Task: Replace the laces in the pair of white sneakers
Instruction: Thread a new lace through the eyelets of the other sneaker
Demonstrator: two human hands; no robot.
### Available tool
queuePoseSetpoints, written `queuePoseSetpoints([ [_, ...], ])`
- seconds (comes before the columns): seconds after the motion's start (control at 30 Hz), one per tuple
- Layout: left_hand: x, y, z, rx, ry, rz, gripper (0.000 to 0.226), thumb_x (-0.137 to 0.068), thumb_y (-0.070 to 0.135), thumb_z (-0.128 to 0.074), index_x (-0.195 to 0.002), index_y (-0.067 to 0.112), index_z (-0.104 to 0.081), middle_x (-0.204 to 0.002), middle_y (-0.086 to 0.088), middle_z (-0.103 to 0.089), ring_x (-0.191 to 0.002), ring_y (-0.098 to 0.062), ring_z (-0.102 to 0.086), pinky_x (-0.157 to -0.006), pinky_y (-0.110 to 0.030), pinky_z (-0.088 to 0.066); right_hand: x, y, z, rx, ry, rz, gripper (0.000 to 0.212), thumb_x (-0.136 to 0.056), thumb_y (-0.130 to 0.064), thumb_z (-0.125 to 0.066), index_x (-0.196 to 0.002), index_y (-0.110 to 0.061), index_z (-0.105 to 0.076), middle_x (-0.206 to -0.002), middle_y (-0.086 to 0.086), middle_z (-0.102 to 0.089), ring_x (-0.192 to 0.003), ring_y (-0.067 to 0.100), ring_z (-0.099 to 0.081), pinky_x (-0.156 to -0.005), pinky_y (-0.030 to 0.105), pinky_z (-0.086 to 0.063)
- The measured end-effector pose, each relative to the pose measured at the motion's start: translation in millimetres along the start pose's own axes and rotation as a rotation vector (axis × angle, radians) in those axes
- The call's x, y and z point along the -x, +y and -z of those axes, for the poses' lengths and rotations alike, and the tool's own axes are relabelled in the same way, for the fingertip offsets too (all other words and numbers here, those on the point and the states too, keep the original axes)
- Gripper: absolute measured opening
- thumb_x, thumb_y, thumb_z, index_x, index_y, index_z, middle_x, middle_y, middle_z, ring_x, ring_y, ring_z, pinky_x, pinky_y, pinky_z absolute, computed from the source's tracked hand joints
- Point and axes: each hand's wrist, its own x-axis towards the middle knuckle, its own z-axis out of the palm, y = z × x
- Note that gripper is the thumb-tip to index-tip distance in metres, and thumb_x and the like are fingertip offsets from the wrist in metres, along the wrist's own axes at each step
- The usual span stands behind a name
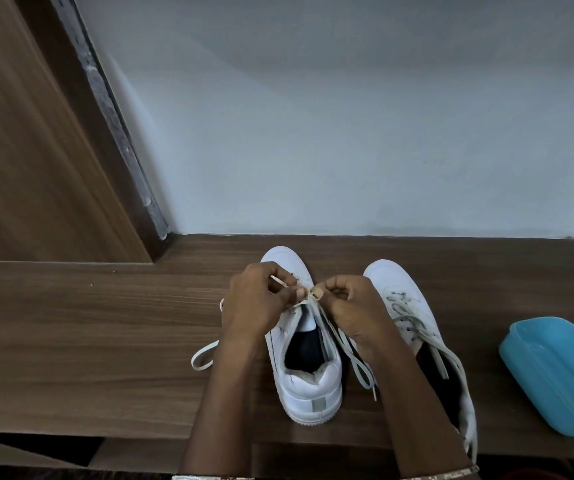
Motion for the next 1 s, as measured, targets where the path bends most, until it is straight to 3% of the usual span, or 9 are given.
queuePoseSetpoints([
  [0.1, -3, 2, 4, -0.057, 0.027, -0.117, 0.006, -0.087, 0.041, -0.068, -0.083, 0.038, -0.072, -0.077, 0.020, -0.071, -0.070, 0.000, -0.063, -0.072, -0.030, -0.051, 0, -7, 3, 0.059, 0.147, 0.096, 0.011, -0.089, -0.015, -0.067, -0.079, -0.019, -0.072, -0.076, -0.003, -0.073, -0.074, 0.013, -0.068, -0.073, 0.033, -0.056],
  [0.23, 1, 11, 0, -0.153, -0.085, -0.233, 0.022, -0.080, 0.056, -0.061, -0.093, 0.041, -0.072, -0.090, 0.019, -0.070, -0.094, -0.009, -0.062, -0.088, -0.045, -0.048, 4, -26, 14, -0.043, 0.180, 0.236, 0.016, -0.090, -0.009, -0.064, -0.080, -0.020, -0.069, -0.076, -0.009, -0.072, -0.073, 0.003, -0.066, -0.071, 0.021, -0.050],
  [0.33, 1, 17, -1, -0.183, -0.010, -0.305, 0.023, -0.084, 0.052, -0.065, -0.083, 0.031, -0.073, -0.082, 0.012, -0.069, -0.086, -0.009, -0.062, -0.084, -0.041, -0.048, 8, -40, 19, -0.183, 0.170, 0.319, 0.016, -0.094, -0.012, -0.064, -0.082, -0.021, -0.068, -0.080, -0.008, -0.071, -0.080, 0.007, -0.066, -0.077, 0.030, -0.052],
  [0.43, 6, 33, 12, 0.056, 0.061, -0.361, 0.009, -0.087, 0.036, -0.072, -0.087, 0.031, -0.079, -0.074, 0.015, -0.071, -0.066, -0.003, -0.061, -0.066, -0.021, -0.046, 12, -49, 29, -0.432, 0.105, 0.318, 0.011, -0.097, -0.011, -0.060, -0.090, -0.016, -0.067, -0.086, -0.004, -0.072, -0.085, 0.010, -0.067, -0.077, 0.029, -0.051],
  [0.5, 11, 46, 23, 0.187, 0.103, -0.380, 0.009, -0.087, 0.027, -0.072, -0.091, 0.024, -0.080, -0.076, 0.017, -0.073, -0.068, 0.002, -0.063, -0.063, -0.012, -0.042, 14, -48, 34, -0.451, 0.025, 0.271, 0.012, -0.099, -0.015, -0.057, -0.099, -0.011, -0.068, -0.095, 0.002, -0.075, -0.089, 0.011, -0.067, -0.079, 0.028, -0.052],
  [0.63, 19, 59, 39, 0.587, 0.095, -0.322, 0.012, -0.091, 0.016, -0.068, -0.095, 0.012, -0.078, -0.078, 0.001, -0.074, -0.071, -0.008, -0.066, -0.069, -0.020, -0.051, 15, -39, 30, -0.350, -0.217, 0.177, 0.018, -0.094, -0.020, -0.065, -0.110, -0.011, -0.071, -0.105, 0.004, -0.076, -0.099, 0.014, -0.070, -0.084, 0.028, -0.052],
  [0.73, 24, 64, 46, 0.870, 0.051, -0.252, 0.014, -0.091, 0.013, -0.064, -0.096, 0.006, -0.075, -0.078, -0.009, -0.068, -0.074, -0.016, -0.062, -0.075, -0.028, -0.056, 16, -31, 17, -0.131, -0.385, 0.264, 0.019, -0.094, -0.019, -0.068, -0.111, -0.012, -0.073, -0.107, 0.002, -0.076, -0.106, 0.015, -0.069, -0.096, 0.030, -0.054],
  [0.83, 28, 64, 56, 1.127, 0.026, -0.160, 0.014, -0.088, 0.014, -0.063, -0.093, 0.007, -0.074, -0.076, -0.007, -0.066, -0.073, -0.015, -0.062, -0.078, -0.029, -0.056, 12, -24, 6, 0.017, -0.292, 0.352, 0.015, -0.094, -0.026, -0.067, -0.098, -0.016, -0.077, -0.097, -0.002, -0.077, -0.097, 0.014, -0.071, -0.092, 0.038, -0.055],
  [1.0, 24, 48, 83, 1.499, 0.154, -0.020, 0.013, -0.082, 0.018, -0.065, -0.084, 0.015, -0.078, -0.074, 0.002, -0.067, -0.069, -0.006, -0.066, -0.082, -0.028, -0.058, 8, -19, 9, 0.109, 0.022, 0.404, 0.011, -0.094, -0.020, -0.068, -0.085, -0.017, -0.075, -0.070, -0.010, -0.071, -0.064, 0.000, -0.063, -0.061, 0.011, -0.042],
])
